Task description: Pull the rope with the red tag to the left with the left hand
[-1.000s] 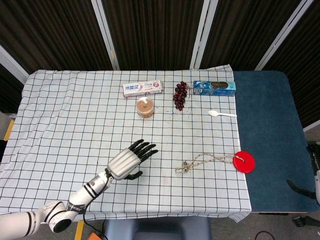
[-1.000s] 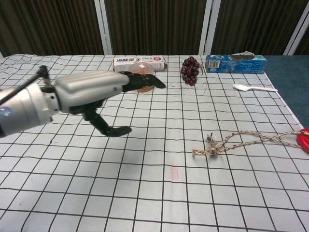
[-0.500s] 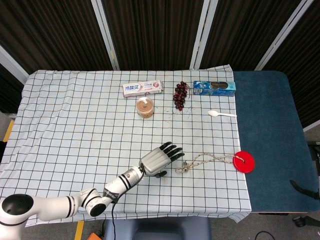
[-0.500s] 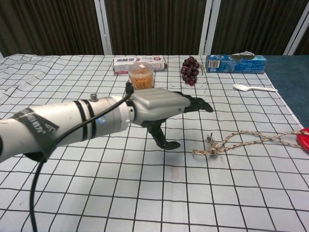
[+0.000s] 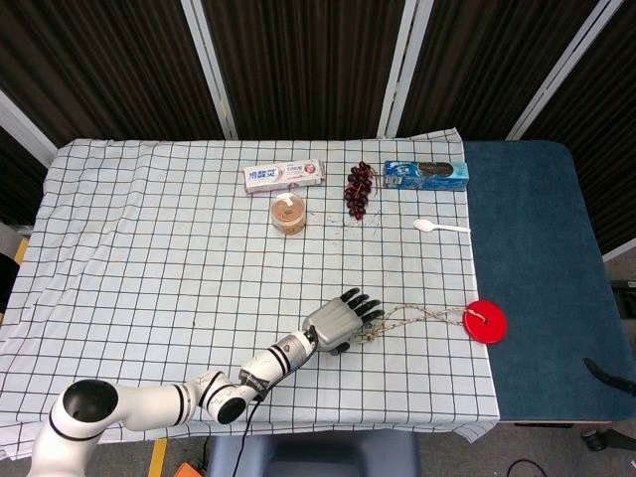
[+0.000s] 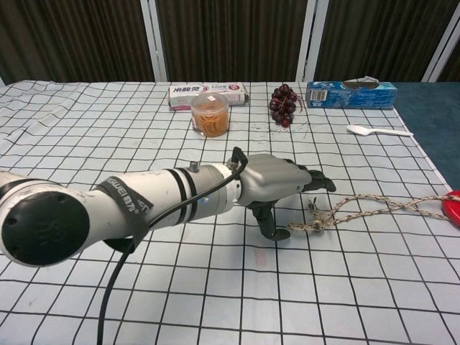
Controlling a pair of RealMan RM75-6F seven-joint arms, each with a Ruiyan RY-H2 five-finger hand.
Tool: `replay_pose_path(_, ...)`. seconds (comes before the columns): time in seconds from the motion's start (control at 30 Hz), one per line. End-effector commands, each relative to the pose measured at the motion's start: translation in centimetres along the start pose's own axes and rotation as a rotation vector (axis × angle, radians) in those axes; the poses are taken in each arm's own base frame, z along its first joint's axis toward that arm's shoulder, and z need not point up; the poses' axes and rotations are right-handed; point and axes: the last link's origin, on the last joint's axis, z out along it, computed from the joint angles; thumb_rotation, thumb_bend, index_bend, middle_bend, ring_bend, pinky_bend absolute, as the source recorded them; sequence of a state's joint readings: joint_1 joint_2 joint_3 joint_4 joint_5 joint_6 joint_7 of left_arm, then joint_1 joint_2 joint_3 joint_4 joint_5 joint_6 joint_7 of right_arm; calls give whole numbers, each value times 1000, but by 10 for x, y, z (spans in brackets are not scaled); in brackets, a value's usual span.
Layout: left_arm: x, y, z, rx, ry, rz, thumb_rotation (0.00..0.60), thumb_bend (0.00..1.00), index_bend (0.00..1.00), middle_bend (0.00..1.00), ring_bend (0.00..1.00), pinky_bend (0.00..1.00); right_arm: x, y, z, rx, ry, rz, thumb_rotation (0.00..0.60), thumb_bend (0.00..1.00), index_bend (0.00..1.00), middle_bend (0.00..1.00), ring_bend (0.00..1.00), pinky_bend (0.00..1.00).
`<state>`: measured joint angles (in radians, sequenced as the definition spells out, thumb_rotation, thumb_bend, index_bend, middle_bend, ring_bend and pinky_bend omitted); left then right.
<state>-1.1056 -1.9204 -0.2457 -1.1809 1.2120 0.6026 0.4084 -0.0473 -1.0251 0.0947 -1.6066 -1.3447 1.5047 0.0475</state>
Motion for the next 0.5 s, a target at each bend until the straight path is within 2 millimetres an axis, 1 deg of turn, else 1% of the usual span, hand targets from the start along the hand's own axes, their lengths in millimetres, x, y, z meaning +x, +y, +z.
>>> replay_pose_path(0.03,-4,0,2,8,-9,3,600,383,1,0,0,0,-1,4,0,-10,-1,3,539,267,0,0,0,0)
replay_pose_path(0.2,-6,5,2,1,-5,-7,600,384,30,0,0,0,-3,8,2,-16,-3,8,539,267,0,0,0,0)
replay_pose_path(0.27,-5,7,3,-2,3,-4,600,385,61,0,0,0,-4,9,2,-16,-5,9,539,267,0,0,0,0)
replay_pose_path(0.37,-5,9,3,-3,18,-6,600,395,142,0,0,0,-5,9,3,-14,-9,11,540,267,0,0,0,0)
replay_pose_path(0.43,-6,9,4,-1,20,-2,600,414,214,0,0,0,-6,9,3,-14,-10,12,542,267,0,0,0,0)
replay_pose_path(0.5,-8,8,4,3,24,-4,600,429,253,0,0,0,-6,10,2,-15,-11,12,539,267,0,0,0,0)
